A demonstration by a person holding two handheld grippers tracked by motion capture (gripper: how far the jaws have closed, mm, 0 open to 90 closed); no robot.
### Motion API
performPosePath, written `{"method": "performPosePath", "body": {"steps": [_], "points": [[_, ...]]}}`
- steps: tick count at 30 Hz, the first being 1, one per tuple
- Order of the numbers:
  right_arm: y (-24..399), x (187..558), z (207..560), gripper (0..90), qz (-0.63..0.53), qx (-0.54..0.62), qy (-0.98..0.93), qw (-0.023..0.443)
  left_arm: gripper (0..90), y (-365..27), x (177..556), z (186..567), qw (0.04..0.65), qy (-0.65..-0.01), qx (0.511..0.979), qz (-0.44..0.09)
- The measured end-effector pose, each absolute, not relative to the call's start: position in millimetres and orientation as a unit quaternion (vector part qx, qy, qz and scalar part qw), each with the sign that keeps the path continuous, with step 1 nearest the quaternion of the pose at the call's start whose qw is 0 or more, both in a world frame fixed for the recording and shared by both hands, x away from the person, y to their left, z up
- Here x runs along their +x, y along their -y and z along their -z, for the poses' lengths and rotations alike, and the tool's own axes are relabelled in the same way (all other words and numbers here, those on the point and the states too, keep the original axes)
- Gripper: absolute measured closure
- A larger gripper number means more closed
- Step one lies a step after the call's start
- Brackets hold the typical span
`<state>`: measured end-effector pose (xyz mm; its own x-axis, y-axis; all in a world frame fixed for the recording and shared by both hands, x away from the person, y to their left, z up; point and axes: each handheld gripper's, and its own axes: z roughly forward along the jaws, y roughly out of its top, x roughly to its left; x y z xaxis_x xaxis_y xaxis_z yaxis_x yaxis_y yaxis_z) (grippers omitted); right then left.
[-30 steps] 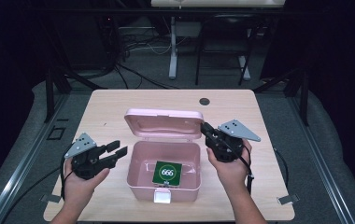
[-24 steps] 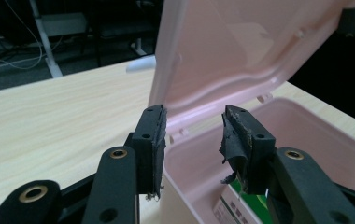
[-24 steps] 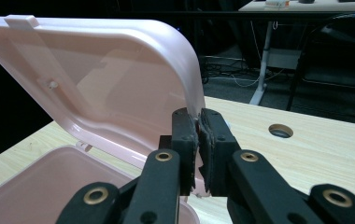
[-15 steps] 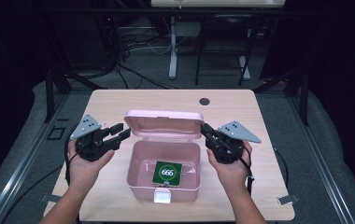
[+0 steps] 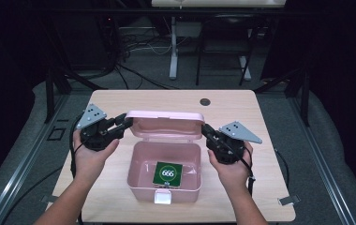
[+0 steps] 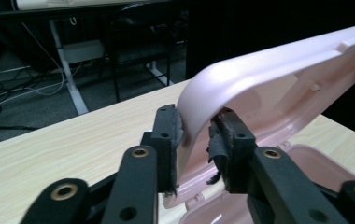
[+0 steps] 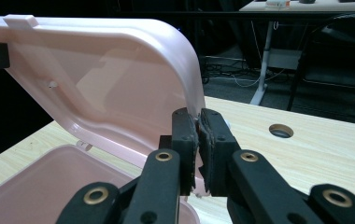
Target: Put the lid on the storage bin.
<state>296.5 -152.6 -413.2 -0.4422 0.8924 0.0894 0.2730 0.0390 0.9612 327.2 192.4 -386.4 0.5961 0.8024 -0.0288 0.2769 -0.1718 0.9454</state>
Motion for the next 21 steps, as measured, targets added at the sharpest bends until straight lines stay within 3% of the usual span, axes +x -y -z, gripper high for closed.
{"method": "performPosePath", "body": {"steps": [5,21], "points": [[154,298,413,82.9,-0.537,0.442,-0.662,0.280,78.9,-193,330,388,0.523,-0.378,0.721,-0.255],[168,296,400,76.5,-0.535,0.444,-0.664,0.275,80.3,-193,333,386,0.518,-0.379,0.723,-0.254]]}}
